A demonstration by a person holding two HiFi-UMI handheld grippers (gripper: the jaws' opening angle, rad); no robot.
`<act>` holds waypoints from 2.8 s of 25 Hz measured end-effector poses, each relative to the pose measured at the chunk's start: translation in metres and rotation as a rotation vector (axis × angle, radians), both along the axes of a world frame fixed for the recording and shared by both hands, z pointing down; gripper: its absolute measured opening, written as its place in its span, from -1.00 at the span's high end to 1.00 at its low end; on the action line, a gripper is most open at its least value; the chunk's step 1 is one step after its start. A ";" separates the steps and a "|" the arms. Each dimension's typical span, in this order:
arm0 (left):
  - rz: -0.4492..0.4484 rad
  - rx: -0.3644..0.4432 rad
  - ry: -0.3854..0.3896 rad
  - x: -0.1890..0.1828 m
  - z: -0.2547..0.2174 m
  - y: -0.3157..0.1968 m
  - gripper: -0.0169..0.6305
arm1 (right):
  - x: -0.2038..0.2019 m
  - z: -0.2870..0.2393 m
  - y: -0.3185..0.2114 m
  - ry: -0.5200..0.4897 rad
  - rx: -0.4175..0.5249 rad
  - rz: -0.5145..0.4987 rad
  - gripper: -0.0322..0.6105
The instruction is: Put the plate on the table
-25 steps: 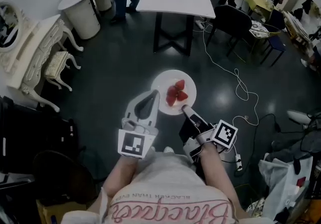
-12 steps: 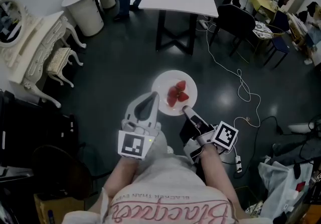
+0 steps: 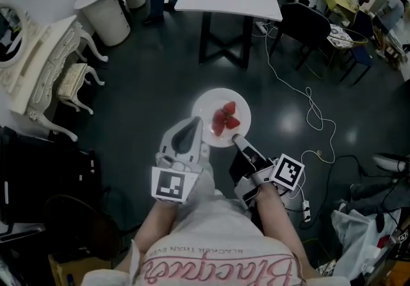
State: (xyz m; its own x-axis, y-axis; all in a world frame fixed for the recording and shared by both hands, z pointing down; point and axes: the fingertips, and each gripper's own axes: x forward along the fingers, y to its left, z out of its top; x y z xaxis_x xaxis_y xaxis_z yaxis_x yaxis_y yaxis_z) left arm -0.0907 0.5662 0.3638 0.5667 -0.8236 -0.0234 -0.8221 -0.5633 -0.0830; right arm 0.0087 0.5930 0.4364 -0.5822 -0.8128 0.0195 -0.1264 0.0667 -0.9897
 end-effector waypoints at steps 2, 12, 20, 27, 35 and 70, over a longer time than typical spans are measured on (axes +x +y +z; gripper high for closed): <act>-0.003 -0.003 0.006 0.001 0.001 -0.023 0.94 | 0.001 0.001 -0.022 -0.007 -0.004 0.002 0.86; 0.032 -0.008 0.001 0.006 -0.003 -0.150 0.94 | 0.007 0.005 -0.143 0.006 -0.020 0.048 0.86; 0.071 -0.008 -0.006 -0.004 -0.009 -0.250 0.94 | -0.008 -0.004 -0.242 -0.010 -0.002 0.080 0.86; 0.082 -0.010 0.012 -0.018 -0.007 -0.315 0.94 | -0.019 -0.004 -0.301 -0.002 -0.001 0.104 0.86; 0.099 -0.035 0.032 -0.013 0.005 -0.355 0.94 | -0.015 0.002 -0.338 0.011 -0.017 0.121 0.86; 0.011 -0.061 0.013 0.107 0.013 -0.660 0.94 | 0.109 0.013 -0.647 0.008 -0.060 0.042 0.86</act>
State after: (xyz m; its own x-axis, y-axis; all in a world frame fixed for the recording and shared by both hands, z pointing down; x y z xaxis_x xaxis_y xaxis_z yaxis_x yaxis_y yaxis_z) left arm 0.0164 -0.0936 0.3768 0.5755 -0.8175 0.0191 -0.8167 -0.5758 -0.0376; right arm 0.1177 -0.0542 0.4499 -0.5471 -0.8339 0.0730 -0.1354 0.0021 -0.9908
